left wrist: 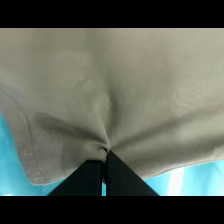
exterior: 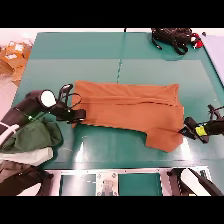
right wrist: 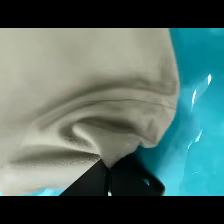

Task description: Fold the shirts.

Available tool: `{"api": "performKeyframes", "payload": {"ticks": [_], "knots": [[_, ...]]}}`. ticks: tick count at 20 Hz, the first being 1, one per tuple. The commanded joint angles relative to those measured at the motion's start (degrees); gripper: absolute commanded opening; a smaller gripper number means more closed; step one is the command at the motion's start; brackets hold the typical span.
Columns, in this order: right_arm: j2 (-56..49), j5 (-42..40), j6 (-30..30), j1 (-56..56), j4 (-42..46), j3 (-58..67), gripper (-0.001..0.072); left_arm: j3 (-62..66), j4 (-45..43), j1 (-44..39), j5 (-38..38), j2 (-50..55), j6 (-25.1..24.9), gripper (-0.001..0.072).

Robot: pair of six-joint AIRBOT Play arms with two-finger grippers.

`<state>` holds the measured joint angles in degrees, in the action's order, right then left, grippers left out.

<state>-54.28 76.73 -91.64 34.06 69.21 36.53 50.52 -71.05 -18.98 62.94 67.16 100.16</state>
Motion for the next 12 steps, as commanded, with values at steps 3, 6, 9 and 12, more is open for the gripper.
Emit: {"api": "performKeyframes", "payload": {"ticks": [3,6,9,12], "knots": [[0.2,-1.5,1.9,-1.2,-9.7,9.1,0.0017,7.0,-2.4,0.0,-0.1,1.8,-3.3,0.003],[-5.3,-7.4,1.9,-5.7,-12.1,14.4,0.0017,14.8,-2.7,0.0,-0.8,8.7,-5.4,0.0029],[-14.4,-13.4,1.9,-9.2,-13.8,21.6,0.0017,24.5,-4.1,0.7,-0.9,17.0,-6.2,0.003],[-25.1,-15.3,1.9,-11.6,-13.8,29.8,0.0017,33.7,-4.0,1.6,-1.0,26.1,-8.5,0.003]]}}
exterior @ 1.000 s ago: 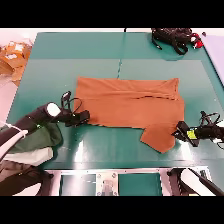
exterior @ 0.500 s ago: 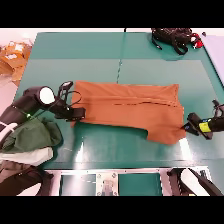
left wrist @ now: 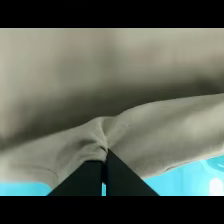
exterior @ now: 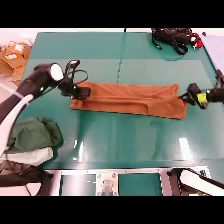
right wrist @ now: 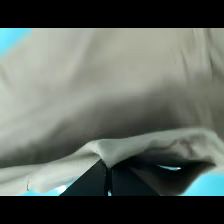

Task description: Fold the shirts.

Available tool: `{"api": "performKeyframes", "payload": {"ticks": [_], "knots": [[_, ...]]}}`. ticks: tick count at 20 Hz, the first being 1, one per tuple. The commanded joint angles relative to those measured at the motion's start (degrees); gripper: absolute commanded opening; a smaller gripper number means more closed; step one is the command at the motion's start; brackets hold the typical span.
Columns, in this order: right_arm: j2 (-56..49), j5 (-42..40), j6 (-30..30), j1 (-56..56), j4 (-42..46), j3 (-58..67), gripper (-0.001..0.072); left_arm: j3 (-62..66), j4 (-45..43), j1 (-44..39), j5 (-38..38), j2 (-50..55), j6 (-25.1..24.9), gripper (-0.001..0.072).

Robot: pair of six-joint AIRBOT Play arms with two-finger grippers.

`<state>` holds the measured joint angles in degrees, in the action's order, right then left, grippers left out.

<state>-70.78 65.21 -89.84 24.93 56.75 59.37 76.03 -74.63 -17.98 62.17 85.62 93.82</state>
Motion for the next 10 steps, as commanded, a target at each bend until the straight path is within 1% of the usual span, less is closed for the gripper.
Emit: {"api": "performKeyframes", "payload": {"ticks": [1,3,4,5,6,7,8,9,10], "knots": [[-12.4,-4.7,0.3,-3.2,-1.3,9.7,0.0017,11.0,-0.4,0.7,-0.4,10.7,-3.0,0.0031],[-19.4,-6.3,0.4,-4.4,-1.4,14.6,0.0017,16.1,-0.4,0.7,-2.5,16.3,-4.5,0.003],[-22.4,-6.9,0.4,-4.5,-1.7,16.5,0.0018,18.5,-0.4,0.7,-3.6,18.6,-4.7,0.0069],[-25.3,-7.9,0.4,-4.5,-2.4,18.5,0.002,20.5,-0.5,0.7,-4.6,20.3,-5.5,0.0331],[-27.5,-9.2,0.5,-4.5,-2.7,20.3,0.0063,22.0,-1.4,1.0,-6.4,21.1,-5.6,0.0513],[-29.4,-10.4,0.5,-4.2,-2.7,22.4,0.0127,23.1,-3.2,1.8,-8.9,21.2,-4.8,0.0473],[-30.6,-11.0,0.5,-3.6,-2.7,24.3,0.0167,24.7,-5.3,3.1,-11.0,21.2,-3.3,0.0475],[-31.1,-10.8,1.2,-2.6,-2.7,26.1,0.0209,26.3,-6.8,4.8,-11.3,21.2,-1.4,0.0475],[-31.1,-10.2,3.3,-1.5,-2.8,27.4,0.0324,28.2,-7.0,7.1,-10.0,21.2,0.2,0.0475]]}}
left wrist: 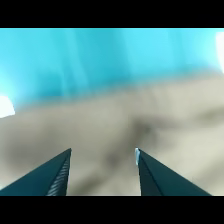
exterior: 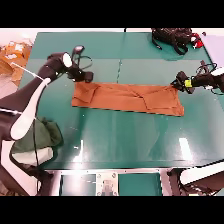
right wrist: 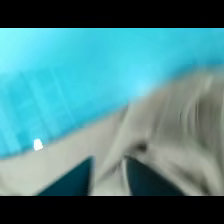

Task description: Fold the shirts.

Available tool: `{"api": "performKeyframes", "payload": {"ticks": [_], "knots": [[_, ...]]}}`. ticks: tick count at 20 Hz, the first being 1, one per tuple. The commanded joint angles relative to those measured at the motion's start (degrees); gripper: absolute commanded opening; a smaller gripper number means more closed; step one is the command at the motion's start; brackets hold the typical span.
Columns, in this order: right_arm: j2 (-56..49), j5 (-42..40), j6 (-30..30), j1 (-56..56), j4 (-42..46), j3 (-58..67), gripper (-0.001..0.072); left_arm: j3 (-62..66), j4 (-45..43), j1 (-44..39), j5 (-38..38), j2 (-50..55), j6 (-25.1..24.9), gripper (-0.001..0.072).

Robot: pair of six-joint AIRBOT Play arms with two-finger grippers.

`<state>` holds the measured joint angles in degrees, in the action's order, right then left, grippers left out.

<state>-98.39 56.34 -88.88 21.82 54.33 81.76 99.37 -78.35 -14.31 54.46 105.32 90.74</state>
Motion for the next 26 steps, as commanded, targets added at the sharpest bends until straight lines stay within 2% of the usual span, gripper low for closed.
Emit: {"api": "performKeyframes", "payload": {"ticks": [1,2,3,5,7,8,9,14,17,18,19,20,22,23,24,26], "knots": [[-3.5,1.0,5.2,3.0,-0.3,6.5,0.0478,6.5,-3.1,5.4,0.2,1.5,4.5,0.0475],[-3.5,4.5,8.3,4.5,-0.3,7.7,0.055,8.1,-2.7,7.1,3.8,1.5,5.0,0.0476],[-3.5,8.5,11.7,6.2,-0.1,8.4,0.055,9.3,-2.4,8.4,7.8,1.5,4.8,0.0475],[-3.8,15.0,15.9,9.5,0.2,8.0,0.0614,10.8,-2.4,9.4,15.6,1.5,4.7,0.0477],[-5.6,20.0,17.6,12.0,0.3,7.2,0.0614,10.9,-1.9,9.4,19.6,1.5,3.4,0.0562],[-7.0,21.8,18.1,12.7,0.2,7.0,0.0615,10.9,-1.0,9.3,20.6,1.5,3.3,0.0564],[-8.7,23.3,18.8,13.1,0.2,7.0,0.0655,10.9,0.2,9.4,21.2,1.5,3.3,0.0564],[-15.3,24.3,22.0,10.7,-3.8,6.9,0.0657,10.9,4.4,9.3,22.1,1.5,3.2,0.0563],[-16.5,24.3,22.1,7.8,-4.2,6.9,0.0638,10.9,10.0,9.3,22.3,1.5,-0.3,0.0562],[-16.5,24.3,22.1,7.2,-4.2,7.0,0.0551,10.9,12.1,9.3,22.6,1.5,-0.9,0.056],[-16.5,24.3,22.6,6.8,-4.2,7.0,0.0307,10.9,13.8,9.3,22.7,1.5,-0.9,0.0478],[-16.5,24.3,23.3,6.8,-4.2,7.1,0.0135,10.9,15.7,9.3,22.5,1.5,-2.0,0.0341],[-16.2,24.8,23.4,6.8,-4.4,7.2,0.0017,10.9,18.8,9.0,21.7,1.5,-3.8,0.0141],[-15.8,25.3,23.3,6.8,-4.4,7.6,0.0017,10.8,19.4,8.4,21.1,1.5,-3.8,0.0066],[-15.3,26.0,23.1,6.8,-4.4,8.4,0.0016,10.8,19.4,7.4,20.2,1.5,-4.2,0.0032],[-13.0,27.7,22.2,6.8,-4.4,10.8,0.0016,10.4,19.4,3.7,17.4,2.1,-4.3,0.0029]]}}
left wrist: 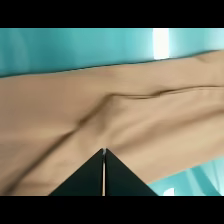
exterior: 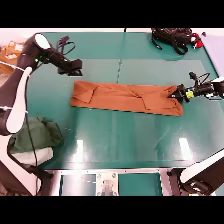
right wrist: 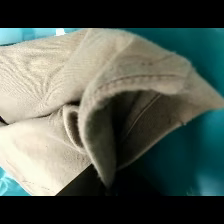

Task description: Fold the shirts.

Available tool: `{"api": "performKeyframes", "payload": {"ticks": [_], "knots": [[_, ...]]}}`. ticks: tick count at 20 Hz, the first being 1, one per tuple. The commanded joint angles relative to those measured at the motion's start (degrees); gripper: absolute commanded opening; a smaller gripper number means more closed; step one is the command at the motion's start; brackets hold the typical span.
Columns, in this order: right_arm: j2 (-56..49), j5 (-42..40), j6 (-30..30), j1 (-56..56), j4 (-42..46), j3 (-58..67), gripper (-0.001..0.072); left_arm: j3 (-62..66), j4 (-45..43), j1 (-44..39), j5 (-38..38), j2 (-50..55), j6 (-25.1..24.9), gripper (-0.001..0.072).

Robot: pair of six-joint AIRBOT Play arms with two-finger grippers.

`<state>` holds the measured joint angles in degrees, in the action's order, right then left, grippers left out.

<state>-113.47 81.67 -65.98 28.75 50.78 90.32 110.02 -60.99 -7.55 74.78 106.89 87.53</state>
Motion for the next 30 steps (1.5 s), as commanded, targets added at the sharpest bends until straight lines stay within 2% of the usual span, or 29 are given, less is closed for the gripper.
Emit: {"api": "performKeyframes", "payload": {"ticks": [1,4,8,10,13,16,18,19,23,26,30], "knots": [[3.6,3.1,-1.4,-0.2,-0.9,3.5,0.0016,-0.2,2.1,-5.5,-4.4,1.3,-1.1,0.0029],[10.3,7.8,-4.1,-1.4,-0.9,8.1,0.0016,-0.2,3.5,-14.6,-11.9,5.7,-1.3,0.003],[19.4,14.1,-7.6,-5.5,-0.9,13.9,0.0016,-0.1,14.0,-26.6,-26.8,12.6,-5.4,0.003],[23.0,15.0,-9.7,-7.9,-1.1,16.3,0.0016,0.0,15.8,-30.6,-31.7,14.9,-5.5,0.003],[26.0,15.9,-11.6,-10.9,-4.8,18.9,0.0016,0.6,19.1,-33.4,-32.5,17.9,-5.0,0.0029],[26.3,15.9,-11.6,-12.7,-5.7,18.6,0.0017,0.7,23.5,-32.8,-33.5,18.9,-5.0,0.003],[25.4,15.9,-11.6,-13.2,-5.6,18.2,0.0016,0.8,25.8,-31.3,-31.1,18.4,-5.1,0.003],[25.1,15.9,-11.6,-13.2,-5.6,18.1,0.0016,1.8,25.6,-30.0,-27.3,18.3,-5.2,0.003],[24.9,14.8,-11.7,-14.1,-7.0,18.1,0.0017,9.6,23.6,-21.6,-5.7,16.9,-5.5,0.0029],[24.8,11.7,-13.7,-17.6,-7.3,18.1,0.0017,9.6,19.3,-13.2,0.7,10.6,-5.5,0.0029],[22.0,5.4,-17.3,-28.6,-7.3,18.1,0.0017,9.6,18.8,-2.6,4.6,2.3,-5.5,0.0029]]}}
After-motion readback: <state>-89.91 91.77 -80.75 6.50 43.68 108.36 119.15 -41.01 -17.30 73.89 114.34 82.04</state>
